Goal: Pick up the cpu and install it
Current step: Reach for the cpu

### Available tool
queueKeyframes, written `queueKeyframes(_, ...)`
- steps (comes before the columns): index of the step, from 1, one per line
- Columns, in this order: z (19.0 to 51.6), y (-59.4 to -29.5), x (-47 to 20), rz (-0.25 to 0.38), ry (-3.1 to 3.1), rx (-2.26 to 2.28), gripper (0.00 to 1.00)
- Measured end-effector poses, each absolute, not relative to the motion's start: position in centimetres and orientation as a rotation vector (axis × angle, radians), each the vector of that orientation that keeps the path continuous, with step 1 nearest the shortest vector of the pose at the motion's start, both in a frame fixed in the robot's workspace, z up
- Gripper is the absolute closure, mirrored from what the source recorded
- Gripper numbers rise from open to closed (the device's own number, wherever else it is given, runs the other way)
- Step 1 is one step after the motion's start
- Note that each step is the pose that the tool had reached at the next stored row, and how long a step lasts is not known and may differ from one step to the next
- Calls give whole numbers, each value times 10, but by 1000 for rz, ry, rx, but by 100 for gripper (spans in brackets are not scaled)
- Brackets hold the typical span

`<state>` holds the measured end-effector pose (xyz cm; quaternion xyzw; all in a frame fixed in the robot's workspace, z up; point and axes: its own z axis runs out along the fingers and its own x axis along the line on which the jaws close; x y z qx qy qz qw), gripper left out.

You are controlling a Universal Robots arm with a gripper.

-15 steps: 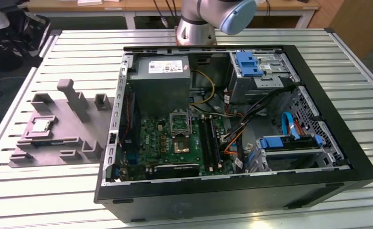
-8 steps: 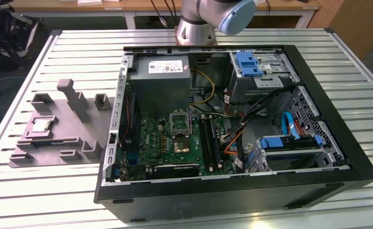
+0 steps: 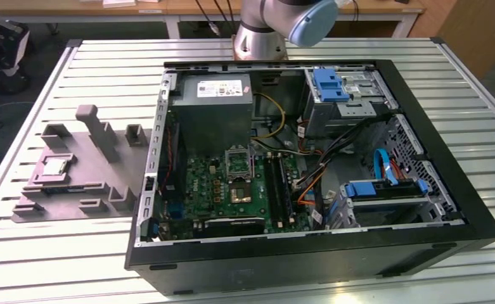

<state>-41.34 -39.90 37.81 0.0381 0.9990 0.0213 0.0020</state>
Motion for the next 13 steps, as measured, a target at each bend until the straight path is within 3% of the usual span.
queueKeyframes(13, 377, -399, -440, 67, 3135, 120, 89)
